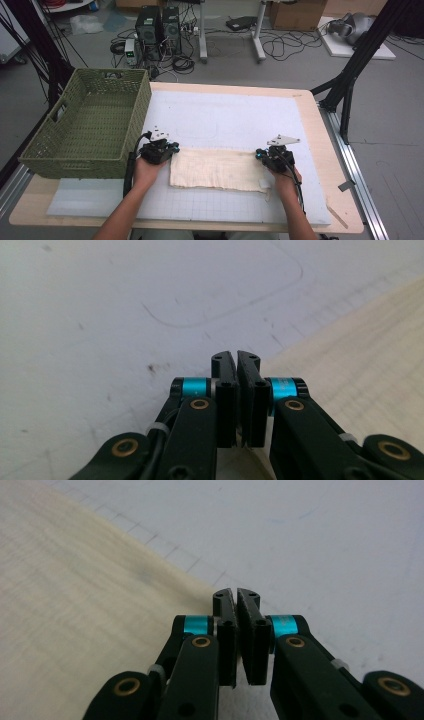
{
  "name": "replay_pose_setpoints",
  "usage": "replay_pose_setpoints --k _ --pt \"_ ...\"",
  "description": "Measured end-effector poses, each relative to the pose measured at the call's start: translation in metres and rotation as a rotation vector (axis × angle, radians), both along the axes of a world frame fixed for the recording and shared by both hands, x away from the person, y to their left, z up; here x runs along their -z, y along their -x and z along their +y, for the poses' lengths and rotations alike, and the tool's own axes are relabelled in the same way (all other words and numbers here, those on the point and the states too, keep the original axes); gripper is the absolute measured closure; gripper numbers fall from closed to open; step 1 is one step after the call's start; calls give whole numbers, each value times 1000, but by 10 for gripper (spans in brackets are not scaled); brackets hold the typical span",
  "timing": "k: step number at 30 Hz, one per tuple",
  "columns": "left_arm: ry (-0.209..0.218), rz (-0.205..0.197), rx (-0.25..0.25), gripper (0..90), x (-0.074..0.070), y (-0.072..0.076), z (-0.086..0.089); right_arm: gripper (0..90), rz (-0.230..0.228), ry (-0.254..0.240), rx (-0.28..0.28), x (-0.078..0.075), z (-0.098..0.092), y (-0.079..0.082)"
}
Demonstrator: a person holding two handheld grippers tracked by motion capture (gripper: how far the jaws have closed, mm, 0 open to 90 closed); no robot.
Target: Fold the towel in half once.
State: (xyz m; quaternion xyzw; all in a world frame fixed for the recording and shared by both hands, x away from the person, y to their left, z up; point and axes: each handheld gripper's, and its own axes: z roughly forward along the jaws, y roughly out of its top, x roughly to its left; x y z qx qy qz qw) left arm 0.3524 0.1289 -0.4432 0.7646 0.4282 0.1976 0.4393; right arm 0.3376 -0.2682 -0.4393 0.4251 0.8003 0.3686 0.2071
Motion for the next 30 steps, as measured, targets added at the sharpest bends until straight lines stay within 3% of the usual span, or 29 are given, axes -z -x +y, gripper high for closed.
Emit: replay_pose_setpoints --k 4,7,10,12,13,16,19,21,27,30 --pt "-8 -46 -19 863 -2 2 -1 869 -81 83 30 -3 8 2" --pt "-33 -27 -11 860 4 -1 -5 865 -78 155 45 2 14 -1" --pt "-50 -15 -20 813 6 -2 -8 806 -70 184 62 6 16 -4" --pt "-29 -26 -28 716 4 -2 -4 689 -77 183 86 6 15 -4" --pt "-21 -37 -33 666 3 -1 -2 672 -76 166 89 4 13 -3" --pt "51 -42 -38 491 -2 1 7 580 -86 86 96 -2 2 1" --pt "104 -63 -12 435 -9 6 12 472 -118 9 109 -11 -7 8" --pt "119 -81 19 410 -13 10 12 430 -137 10 99 -15 -10 13" --pt "187 -126 32 257 -24 20 13 293 -141 4 83 -22 -22 29" --pt "200 -134 56 202 -27 23 13 241 -152 -18 75 -25 -29 37"
